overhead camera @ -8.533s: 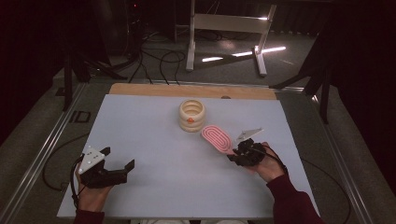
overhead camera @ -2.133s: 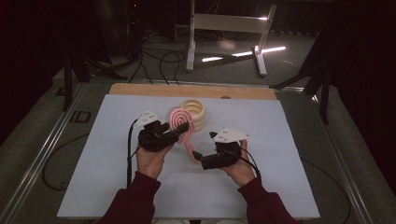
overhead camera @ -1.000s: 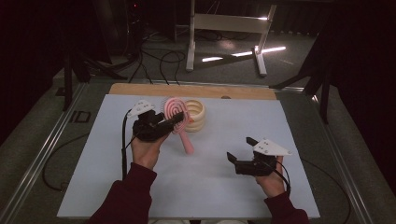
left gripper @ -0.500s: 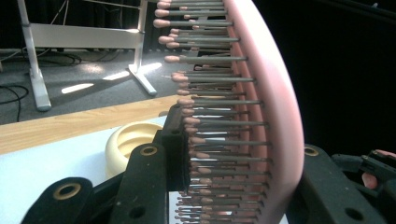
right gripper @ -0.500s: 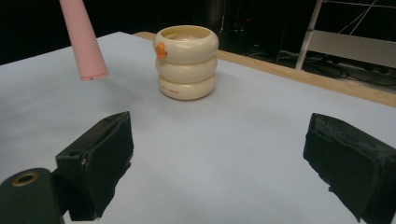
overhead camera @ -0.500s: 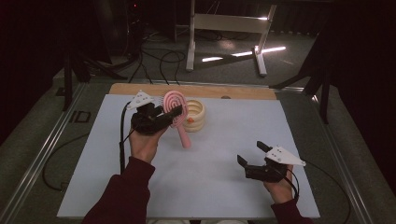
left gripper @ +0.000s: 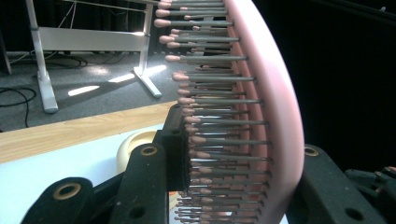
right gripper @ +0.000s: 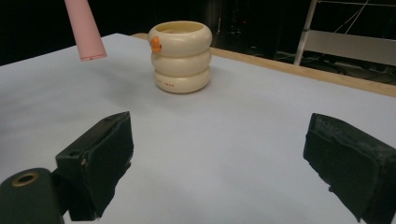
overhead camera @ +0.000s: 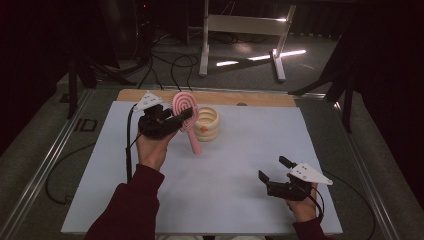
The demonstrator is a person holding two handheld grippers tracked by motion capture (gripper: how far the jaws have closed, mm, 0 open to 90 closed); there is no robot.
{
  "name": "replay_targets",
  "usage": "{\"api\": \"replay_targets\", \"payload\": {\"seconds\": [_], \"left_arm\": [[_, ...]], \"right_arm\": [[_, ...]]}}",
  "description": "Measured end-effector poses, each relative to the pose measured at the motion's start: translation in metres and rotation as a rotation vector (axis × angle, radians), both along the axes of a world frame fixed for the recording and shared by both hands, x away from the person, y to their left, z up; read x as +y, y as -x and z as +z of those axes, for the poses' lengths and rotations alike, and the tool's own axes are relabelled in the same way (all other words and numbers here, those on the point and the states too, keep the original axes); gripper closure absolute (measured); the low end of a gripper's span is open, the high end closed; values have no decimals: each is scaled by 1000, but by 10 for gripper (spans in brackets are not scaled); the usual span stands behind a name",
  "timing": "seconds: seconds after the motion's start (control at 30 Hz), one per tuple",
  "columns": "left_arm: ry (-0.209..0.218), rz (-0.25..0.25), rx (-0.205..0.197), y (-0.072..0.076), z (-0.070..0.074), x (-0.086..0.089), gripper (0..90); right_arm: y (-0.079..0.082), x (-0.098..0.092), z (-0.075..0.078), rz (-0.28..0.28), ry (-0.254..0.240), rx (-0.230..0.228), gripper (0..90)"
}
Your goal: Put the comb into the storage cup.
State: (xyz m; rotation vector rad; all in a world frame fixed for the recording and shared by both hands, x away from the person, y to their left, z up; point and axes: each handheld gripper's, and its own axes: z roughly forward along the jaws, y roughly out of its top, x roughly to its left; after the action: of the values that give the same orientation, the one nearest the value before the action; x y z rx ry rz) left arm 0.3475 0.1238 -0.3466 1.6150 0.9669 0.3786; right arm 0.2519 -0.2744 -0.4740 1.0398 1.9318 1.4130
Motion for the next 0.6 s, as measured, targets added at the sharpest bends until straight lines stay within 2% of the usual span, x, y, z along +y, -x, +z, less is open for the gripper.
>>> {"api": "replay_targets", "payload": {"seconds": [0.6], "left_arm": [[-9,9,-16,-15,12,-4,644]], "right_arm": [[6,-7,-9,-9,-27,17,84]]}}
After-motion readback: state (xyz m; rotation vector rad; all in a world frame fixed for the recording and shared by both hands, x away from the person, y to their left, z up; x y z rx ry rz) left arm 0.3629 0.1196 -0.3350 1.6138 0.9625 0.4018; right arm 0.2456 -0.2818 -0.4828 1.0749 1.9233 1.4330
